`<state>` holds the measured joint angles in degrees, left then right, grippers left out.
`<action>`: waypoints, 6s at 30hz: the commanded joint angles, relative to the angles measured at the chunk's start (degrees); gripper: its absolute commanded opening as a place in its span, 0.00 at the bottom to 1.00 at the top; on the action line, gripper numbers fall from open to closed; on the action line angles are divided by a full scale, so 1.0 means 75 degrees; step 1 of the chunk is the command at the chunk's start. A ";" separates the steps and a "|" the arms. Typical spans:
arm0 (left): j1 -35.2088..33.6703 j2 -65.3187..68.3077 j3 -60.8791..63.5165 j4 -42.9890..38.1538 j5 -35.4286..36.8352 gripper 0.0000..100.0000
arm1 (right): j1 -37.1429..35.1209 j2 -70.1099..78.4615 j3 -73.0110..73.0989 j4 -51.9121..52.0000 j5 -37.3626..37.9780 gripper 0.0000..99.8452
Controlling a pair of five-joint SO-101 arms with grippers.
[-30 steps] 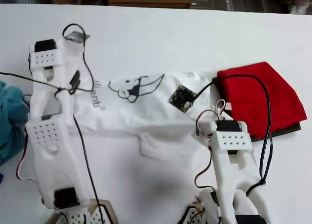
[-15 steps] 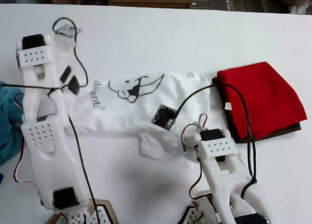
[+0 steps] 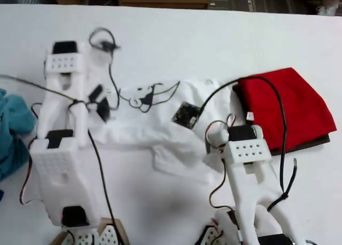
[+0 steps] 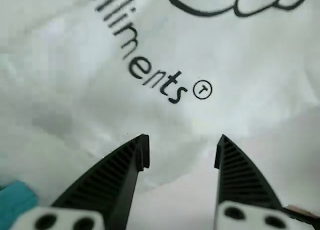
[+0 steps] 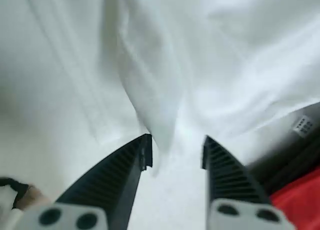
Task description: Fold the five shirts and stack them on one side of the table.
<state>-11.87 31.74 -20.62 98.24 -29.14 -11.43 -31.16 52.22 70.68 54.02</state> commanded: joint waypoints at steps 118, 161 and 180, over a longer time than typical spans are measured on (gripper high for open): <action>-0.2110 -0.2368 0.4448 -0.3458 0.1008 0.02 | -0.1940 0.0170 0.0504 -0.1307 -0.1547 0.26; -0.0504 0.0047 0.0416 -0.2133 0.1442 0.21 | -0.3065 0.2432 0.0340 -0.2432 -0.1582 0.13; -0.0668 0.1747 -0.3581 0.0234 0.1489 0.21 | -0.3089 0.1260 -0.1242 0.0053 -0.1547 0.24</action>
<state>-16.18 45.45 -40.31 94.81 -18.07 -34.29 -15.87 48.62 66.29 42.42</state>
